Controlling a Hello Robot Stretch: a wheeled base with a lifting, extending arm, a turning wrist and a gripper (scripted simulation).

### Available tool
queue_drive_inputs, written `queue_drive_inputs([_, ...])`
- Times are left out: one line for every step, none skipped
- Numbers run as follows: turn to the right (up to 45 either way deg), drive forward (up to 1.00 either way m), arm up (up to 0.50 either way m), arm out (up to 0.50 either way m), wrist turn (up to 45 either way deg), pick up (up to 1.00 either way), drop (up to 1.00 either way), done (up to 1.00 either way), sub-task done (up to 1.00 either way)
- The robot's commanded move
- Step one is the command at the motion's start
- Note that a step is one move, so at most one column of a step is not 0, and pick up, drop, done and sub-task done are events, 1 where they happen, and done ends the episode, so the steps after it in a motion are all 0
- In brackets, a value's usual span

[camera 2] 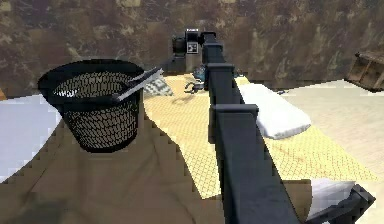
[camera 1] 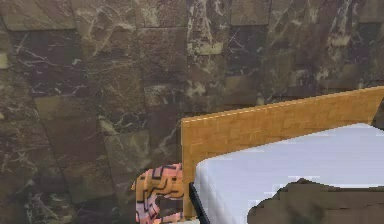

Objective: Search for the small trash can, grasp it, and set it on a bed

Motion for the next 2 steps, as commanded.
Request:
queue_drive_inputs([0.0,0.00,-0.22,0.00,0.0,0.00,0.00,0.00,0.00])
queue_drive_inputs([0.0,0.00,-0.32,0.00,0.0,0.00,0.00,0.00,0.00])
